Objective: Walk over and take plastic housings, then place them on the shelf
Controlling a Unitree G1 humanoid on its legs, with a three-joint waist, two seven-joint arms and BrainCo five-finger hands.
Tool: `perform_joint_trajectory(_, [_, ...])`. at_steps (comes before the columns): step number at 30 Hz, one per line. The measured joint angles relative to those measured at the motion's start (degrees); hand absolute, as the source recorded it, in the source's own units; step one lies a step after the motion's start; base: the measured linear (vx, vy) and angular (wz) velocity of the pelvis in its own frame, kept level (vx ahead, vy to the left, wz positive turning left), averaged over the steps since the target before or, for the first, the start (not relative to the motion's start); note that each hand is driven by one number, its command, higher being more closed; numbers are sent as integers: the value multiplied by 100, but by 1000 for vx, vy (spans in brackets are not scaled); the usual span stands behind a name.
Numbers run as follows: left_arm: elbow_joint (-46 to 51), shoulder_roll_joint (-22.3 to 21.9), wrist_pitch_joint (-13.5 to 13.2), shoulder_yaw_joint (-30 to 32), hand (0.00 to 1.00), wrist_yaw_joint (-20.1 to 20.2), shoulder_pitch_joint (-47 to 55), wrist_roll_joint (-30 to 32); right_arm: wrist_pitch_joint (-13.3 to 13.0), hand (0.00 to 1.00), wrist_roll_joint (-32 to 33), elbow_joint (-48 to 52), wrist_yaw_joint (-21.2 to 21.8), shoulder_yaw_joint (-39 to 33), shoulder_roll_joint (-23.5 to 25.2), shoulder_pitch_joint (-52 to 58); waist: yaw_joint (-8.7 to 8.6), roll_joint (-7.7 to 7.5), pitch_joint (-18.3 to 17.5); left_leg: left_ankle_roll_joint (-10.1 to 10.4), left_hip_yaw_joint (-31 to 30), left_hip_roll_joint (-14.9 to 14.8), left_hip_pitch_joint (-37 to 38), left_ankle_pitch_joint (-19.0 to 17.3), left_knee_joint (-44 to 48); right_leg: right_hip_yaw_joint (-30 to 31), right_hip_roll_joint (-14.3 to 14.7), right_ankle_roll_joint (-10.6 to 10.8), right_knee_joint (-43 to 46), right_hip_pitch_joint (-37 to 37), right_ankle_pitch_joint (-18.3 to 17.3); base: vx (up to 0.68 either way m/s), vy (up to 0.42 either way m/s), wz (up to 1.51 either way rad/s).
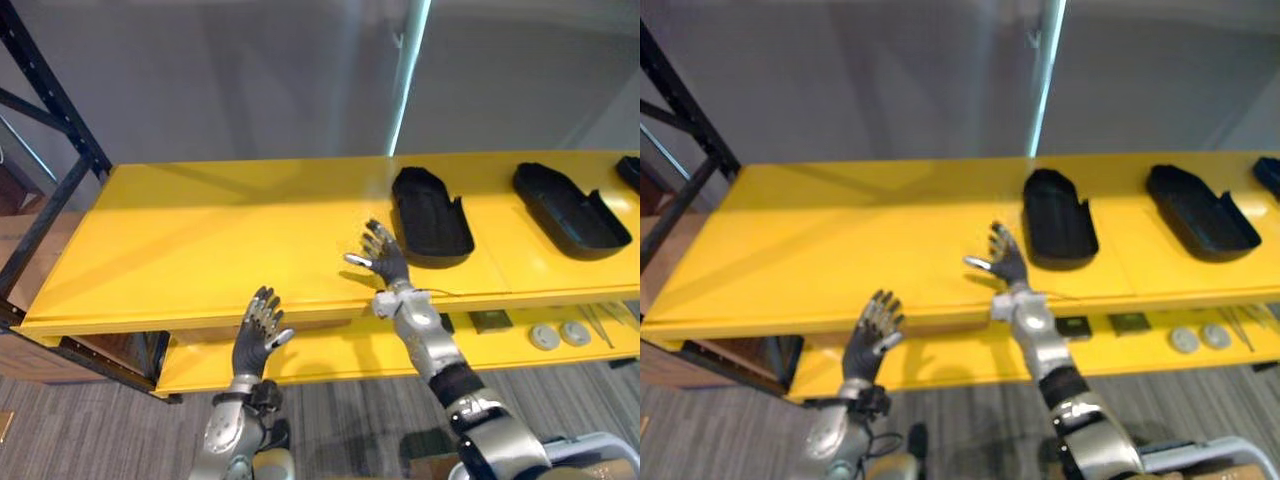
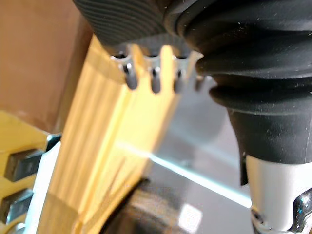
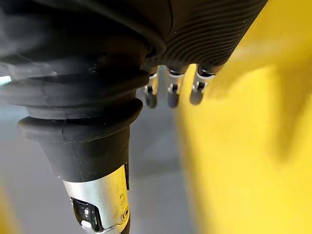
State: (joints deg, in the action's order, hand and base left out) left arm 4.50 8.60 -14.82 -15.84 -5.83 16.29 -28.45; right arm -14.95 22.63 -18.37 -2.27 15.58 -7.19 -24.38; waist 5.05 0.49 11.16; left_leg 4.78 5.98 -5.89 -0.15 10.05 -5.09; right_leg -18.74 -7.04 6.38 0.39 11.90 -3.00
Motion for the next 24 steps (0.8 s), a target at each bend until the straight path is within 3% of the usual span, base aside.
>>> perform_joint_trajectory(6, [71, -9, 0, 325, 0, -16, 192, 19, -203, 0, -510, 2452, -173, -475, -246, 751, -180, -13, -3, -19, 156, 0, -27, -15, -1, 165, -29, -30, 24, -158, -25, -8, 8, -11])
perform_joint_trajectory(7, [148, -8, 0, 375, 0, -22, 213, 18, -189, 100, -562, 2700, -202, -647, -316, 945, -241, -19, -6, -20, 182, 0, -49, -15, -1, 185, -34, -27, 33, -197, -31, -21, 15, -17])
perform_joint_trajectory(13, [342, -5, -30, 416, 0, -76, 371, -1, 316, 100, -596, 3479, -39, -1131, -629, 2311, -601, -18, -8, -31, 464, -35, -57, -31, 0, 494, -20, -15, 127, -444, -20, -2, 1, -24])
perform_joint_trajectory(16, [342, -6, -232, 338, 0, -73, 373, -16, 419, 100, -357, 3484, 174, -1002, -656, 2561, -614, -3, -12, 3, 570, -73, -54, -57, 1, 607, -6, -17, 166, -536, -22, 4, -12, -18])
perform_joint_trajectory(21, [342, 6, -294, 177, 0, -168, 357, -24, 435, 100, -316, 3317, 268, -461, -684, 2545, -604, 26, -16, -1, 569, -46, -93, -61, 3, 610, -32, -19, 197, -583, -25, 2, -1, -1])
perform_joint_trajectory(24, [342, 2, -294, 21, 0, -287, 357, -22, 610, 100, -319, 2830, 227, -201, -668, 2445, -596, 38, -16, -10, 563, -29, -94, -54, 3, 602, -58, -18, 206, -583, -26, 0, 0, 0])
